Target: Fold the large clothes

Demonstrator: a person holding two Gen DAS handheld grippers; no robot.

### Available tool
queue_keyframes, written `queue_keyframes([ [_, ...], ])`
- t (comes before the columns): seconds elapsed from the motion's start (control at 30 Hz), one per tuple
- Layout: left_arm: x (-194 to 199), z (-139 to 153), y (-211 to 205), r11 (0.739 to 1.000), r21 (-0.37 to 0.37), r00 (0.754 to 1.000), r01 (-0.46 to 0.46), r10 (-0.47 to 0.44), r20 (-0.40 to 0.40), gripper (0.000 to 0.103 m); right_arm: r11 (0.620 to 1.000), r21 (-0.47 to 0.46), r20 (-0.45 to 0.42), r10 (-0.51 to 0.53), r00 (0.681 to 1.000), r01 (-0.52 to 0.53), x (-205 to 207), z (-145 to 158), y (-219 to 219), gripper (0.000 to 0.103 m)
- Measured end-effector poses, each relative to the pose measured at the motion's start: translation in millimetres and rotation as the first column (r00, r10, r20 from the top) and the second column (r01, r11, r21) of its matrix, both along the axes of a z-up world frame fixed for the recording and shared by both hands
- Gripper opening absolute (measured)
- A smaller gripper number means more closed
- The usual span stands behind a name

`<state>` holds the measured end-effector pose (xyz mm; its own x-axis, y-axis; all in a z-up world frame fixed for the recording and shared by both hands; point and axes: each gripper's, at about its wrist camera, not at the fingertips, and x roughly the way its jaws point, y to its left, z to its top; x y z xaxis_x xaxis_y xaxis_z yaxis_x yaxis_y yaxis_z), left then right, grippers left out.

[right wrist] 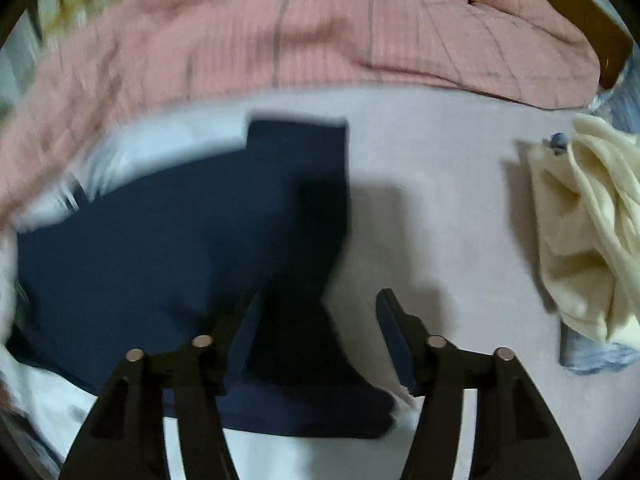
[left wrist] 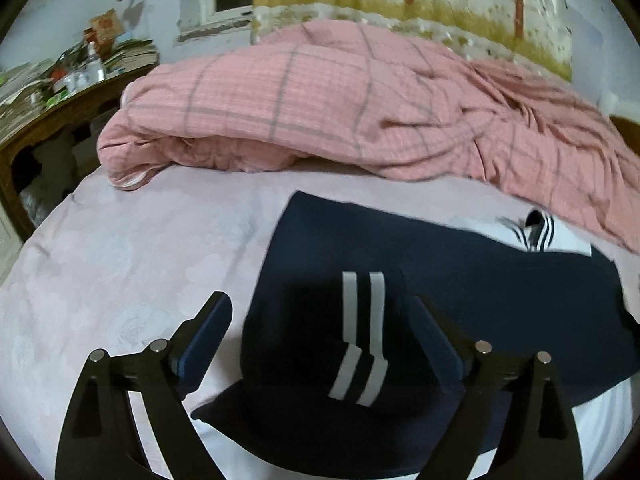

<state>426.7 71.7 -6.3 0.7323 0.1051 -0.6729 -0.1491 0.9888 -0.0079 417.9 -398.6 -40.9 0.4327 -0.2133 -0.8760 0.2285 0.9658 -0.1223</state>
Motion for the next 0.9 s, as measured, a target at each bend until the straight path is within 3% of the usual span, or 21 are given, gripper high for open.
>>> queue_keyframes([
  [0.03,2,-3,-2,1.0,0.015,1.0,-0.003,0.003,-0.016,0.09,0.999,-0.031,0.004,-0.013,1.0,0.013,-2,-5,-5,0.054],
  [0.1,5,-9,-6,0.999,0.04,0.999,-0.004,0.005,-0.037,0.09,0.98,-0.18,-0.002,-0.087,0.996,0.085,-1,-19,-18,0.046],
  [0.13,7,-12,-8,0.999,0.053,0.999,-0.001,0.003,-0.047,0.09,0.976,-0.197,-0.001,-0.094,0.996,0.092,-2,-23,-27,0.046],
  [0.27,5,-7,-10,0.997,0.071,1.0,-0.008,0.01,-0.029,0.09,0.996,0.03,0.087,-0.083,0.993,0.081,-23,-3,-48,0.042],
  [0.37,-11,19,-8,1.0,0.027,0.998,0.001,-0.003,0.06,0.09,0.999,0.046,0.192,-0.011,0.981,0.002,-49,35,-33,0.042],
  [0.5,-44,61,-11,1.0,0.019,0.984,0.013,-0.016,0.175,0.09,0.986,0.124,0.354,0.06,0.933,-0.11,-113,100,-10,0.043],
  [0.6,-83,101,-16,1.0,0.002,0.956,0.017,-0.017,0.293,0.09,0.972,0.156,0.43,0.094,0.898,-0.177,-153,134,-1,0.056],
  [0.7,-126,135,-25,0.998,-0.002,0.918,0.063,-0.057,0.393,0.09,0.967,0.103,0.527,0.145,0.837,-0.232,-215,162,18,0.067],
  [0.8,-178,162,-40,0.996,0.088,0.877,0.014,-0.055,0.478,0.09,0.974,0.027,0.587,0.166,0.792,-0.224,-261,176,31,0.076],
  [0.9,-232,185,-43,0.998,0.056,0.829,0.042,-0.066,0.555,0.091,0.975,-0.003,0.65,0.17,0.74,-0.221,-298,187,41,0.09],
])
